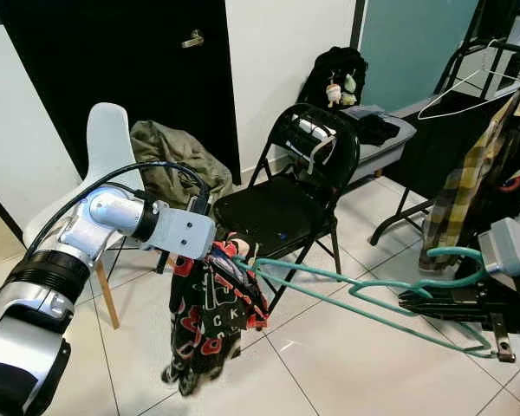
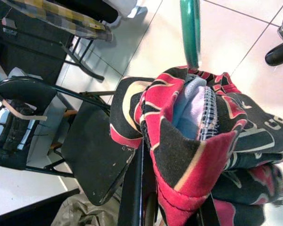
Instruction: Hang hanger
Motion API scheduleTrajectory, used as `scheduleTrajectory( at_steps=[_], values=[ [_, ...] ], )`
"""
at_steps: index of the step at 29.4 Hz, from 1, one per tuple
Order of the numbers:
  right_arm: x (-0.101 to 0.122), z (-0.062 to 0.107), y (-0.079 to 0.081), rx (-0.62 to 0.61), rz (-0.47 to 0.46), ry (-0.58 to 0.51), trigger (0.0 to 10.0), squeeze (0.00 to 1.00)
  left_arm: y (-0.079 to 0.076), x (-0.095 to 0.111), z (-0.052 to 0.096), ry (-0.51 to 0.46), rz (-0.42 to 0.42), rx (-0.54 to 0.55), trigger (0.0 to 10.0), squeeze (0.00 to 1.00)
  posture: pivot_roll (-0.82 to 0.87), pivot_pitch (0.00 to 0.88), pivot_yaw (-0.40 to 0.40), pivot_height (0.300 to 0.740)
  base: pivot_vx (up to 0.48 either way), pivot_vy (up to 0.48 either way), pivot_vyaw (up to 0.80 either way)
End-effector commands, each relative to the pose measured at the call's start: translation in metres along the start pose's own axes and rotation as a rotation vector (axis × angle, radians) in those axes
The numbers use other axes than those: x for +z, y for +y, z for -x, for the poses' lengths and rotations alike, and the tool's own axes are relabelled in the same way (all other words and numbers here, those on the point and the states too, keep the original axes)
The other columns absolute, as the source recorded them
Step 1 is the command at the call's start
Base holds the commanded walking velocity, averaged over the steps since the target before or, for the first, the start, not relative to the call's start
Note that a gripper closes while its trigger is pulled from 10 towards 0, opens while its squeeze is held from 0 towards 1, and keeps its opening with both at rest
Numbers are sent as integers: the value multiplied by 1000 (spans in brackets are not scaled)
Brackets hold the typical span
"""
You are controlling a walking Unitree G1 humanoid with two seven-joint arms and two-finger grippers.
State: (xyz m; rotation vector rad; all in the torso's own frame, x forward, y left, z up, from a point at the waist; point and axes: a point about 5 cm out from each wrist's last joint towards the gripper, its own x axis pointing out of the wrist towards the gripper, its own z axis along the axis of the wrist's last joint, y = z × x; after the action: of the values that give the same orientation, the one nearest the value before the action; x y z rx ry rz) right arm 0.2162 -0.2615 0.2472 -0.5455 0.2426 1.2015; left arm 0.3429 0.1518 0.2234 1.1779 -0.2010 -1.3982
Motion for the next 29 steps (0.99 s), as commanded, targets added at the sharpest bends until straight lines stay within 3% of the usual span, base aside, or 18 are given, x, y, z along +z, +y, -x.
scheduleTrajectory(
  at_steps=[1,8,23,24,26,27,29],
  values=[
    [4,-4,-1,0,32,19,10000,0,-2,-1,5,8,3,-10,10000,0,-105,0,87,740,0,0,0],
    [-11,-23,-9,-73,48,72,10000,0,-3,1,-1,-15,0,-15,10000,0,-101,0,88,740,0,0,0],
    [-13,-31,-11,-94,47,71,10000,0,-2,3,-5,-26,10,-7,10000,0,-104,0,93,740,0,0,0],
    [-10,-29,-11,-101,46,40,10000,0,-1,2,-6,-20,11,-4,10000,0,-105,0,94,740,0,0,0],
    [9,-22,-11,-118,37,-151,10000,0,-1,0,-7,-3,15,6,10000,0,-107,0,97,740,0,0,0],
    [9,-22,-11,-118,37,-151,10000,0,-1,0,-7,-3,15,6,10000,0,-107,0,97,740,0,0,0],
    [26,-13,-11,-139,19,-371,10000,0,1,0,-7,-3,26,25,10000,0,-105,0,99,740,0,0,0]
  ],
)
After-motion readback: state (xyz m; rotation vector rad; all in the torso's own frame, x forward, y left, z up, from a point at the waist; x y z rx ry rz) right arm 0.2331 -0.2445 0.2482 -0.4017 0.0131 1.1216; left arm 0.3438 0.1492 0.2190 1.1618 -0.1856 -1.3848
